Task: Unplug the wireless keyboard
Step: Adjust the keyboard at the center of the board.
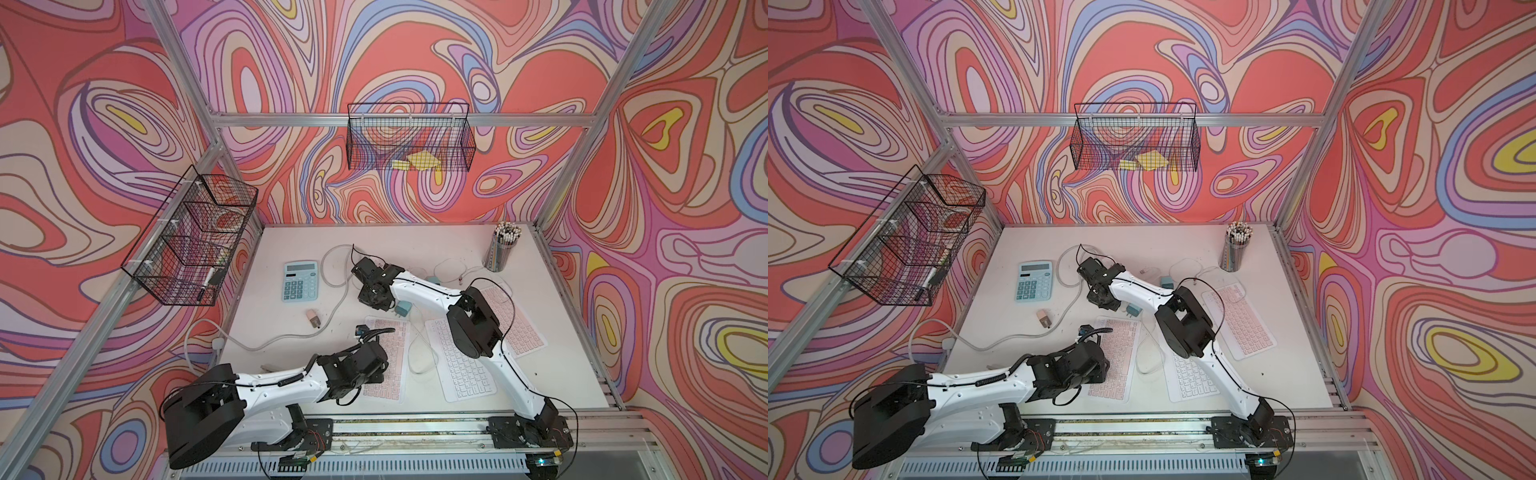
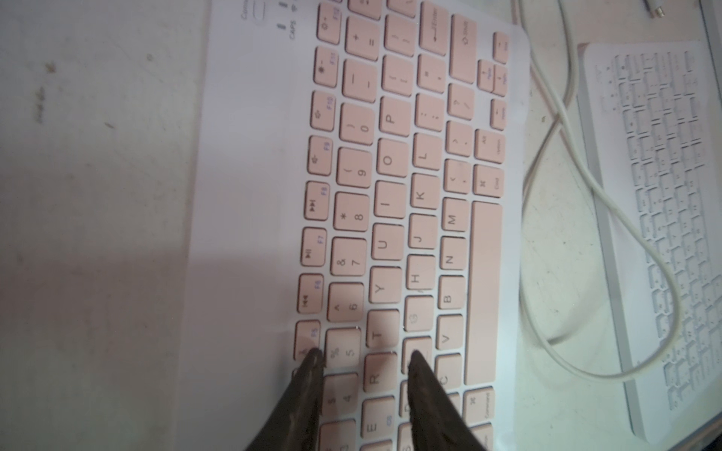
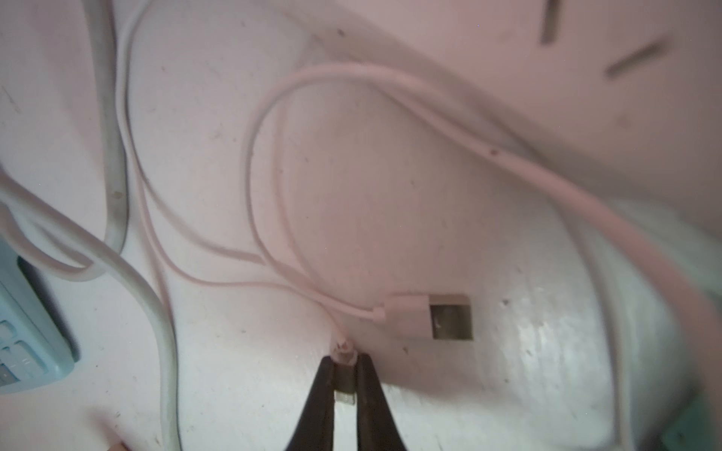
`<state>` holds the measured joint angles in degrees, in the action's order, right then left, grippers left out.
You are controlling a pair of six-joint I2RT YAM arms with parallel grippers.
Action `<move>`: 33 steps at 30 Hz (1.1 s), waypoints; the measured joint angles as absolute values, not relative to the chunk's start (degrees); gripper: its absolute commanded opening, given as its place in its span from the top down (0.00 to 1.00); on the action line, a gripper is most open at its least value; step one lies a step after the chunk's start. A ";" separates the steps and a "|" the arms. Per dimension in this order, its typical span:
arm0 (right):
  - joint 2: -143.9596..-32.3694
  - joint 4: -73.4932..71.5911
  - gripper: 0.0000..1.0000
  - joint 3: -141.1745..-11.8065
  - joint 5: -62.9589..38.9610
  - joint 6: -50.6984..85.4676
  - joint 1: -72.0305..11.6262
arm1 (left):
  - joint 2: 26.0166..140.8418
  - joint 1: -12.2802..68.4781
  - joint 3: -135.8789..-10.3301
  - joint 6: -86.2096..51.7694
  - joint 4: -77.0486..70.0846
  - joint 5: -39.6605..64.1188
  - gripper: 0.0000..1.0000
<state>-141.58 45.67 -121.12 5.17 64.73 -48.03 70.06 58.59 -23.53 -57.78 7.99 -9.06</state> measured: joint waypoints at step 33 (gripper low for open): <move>-117.05 27.75 0.66 -96.38 -0.86 48.40 -40.40 | 72.55 47.88 -31.24 -51.51 23.00 -1.80 0.57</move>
<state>-117.05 27.75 -96.38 -0.86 48.40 -40.40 72.55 47.88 -31.24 -51.51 23.00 -1.80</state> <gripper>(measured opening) 0.339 0.430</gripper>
